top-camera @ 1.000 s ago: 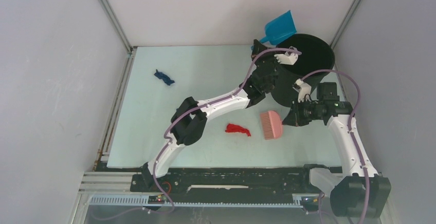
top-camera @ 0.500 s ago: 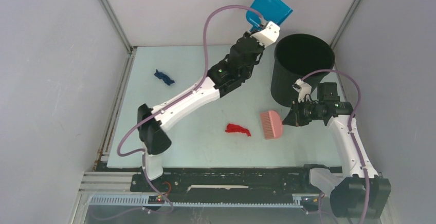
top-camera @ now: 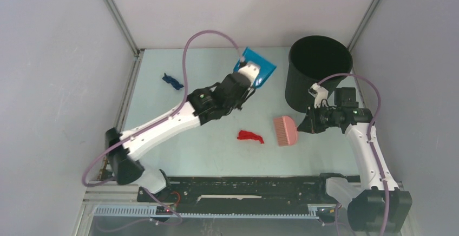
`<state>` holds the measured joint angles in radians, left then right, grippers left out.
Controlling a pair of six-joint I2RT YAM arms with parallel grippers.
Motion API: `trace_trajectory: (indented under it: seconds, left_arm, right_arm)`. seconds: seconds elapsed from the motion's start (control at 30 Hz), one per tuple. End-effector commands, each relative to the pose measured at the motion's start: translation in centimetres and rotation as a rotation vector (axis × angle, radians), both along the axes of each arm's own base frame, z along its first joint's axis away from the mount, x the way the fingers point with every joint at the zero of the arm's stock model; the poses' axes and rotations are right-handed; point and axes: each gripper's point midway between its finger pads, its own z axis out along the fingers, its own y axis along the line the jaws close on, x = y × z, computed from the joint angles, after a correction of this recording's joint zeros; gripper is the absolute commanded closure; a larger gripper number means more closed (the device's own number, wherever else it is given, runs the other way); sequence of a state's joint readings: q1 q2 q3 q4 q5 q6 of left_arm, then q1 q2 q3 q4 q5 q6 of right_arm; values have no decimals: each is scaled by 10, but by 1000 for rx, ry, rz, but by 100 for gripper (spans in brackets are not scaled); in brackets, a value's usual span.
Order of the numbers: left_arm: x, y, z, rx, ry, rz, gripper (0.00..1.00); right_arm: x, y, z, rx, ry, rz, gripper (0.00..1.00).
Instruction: Sweep away the paper scraps from the table
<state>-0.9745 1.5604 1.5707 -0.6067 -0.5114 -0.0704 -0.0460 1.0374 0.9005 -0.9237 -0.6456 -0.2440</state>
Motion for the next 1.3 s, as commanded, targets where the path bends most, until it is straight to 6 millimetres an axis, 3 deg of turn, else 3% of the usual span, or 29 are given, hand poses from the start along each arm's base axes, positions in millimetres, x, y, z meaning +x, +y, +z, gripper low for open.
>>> trace_trajectory:
  seconds: [0.0,0.13,0.23,0.37,0.5,0.73,1.03,1.13,1.27]
  left_arm:
    - [-83,43,-54,-33,274,7,100]
    - [-141,70,-111,-31,454,-18,100]
    - [-177,83,-143,-26,572,-52,100]
    - [-207,100,-182,23,678,-38,100]
    - [-231,102,-213,56,768,-59,100]
    - [-253,92,-237,40,833,-97,91]
    - [-232,104,-255,39,633,-47,63]
    - [-235,109,-260,-36,607,-49,55]
    - [-236,110,-257,-131,582,-42,51]
  right_arm:
    - [3,4,15,16,-70,32,100]
    - [2,4,16,18,-75,31,100]
    - [2,3,17,18,-83,27,100]
    - [3,1,18,19,-86,19,100]
    - [2,0,18,18,-86,17,100]
    - [3,0,18,18,-88,15,100]
    - [2,0,18,18,-86,15,100]
    - [2,0,18,17,-88,16,100]
    - [3,0,18,18,-86,15,100]
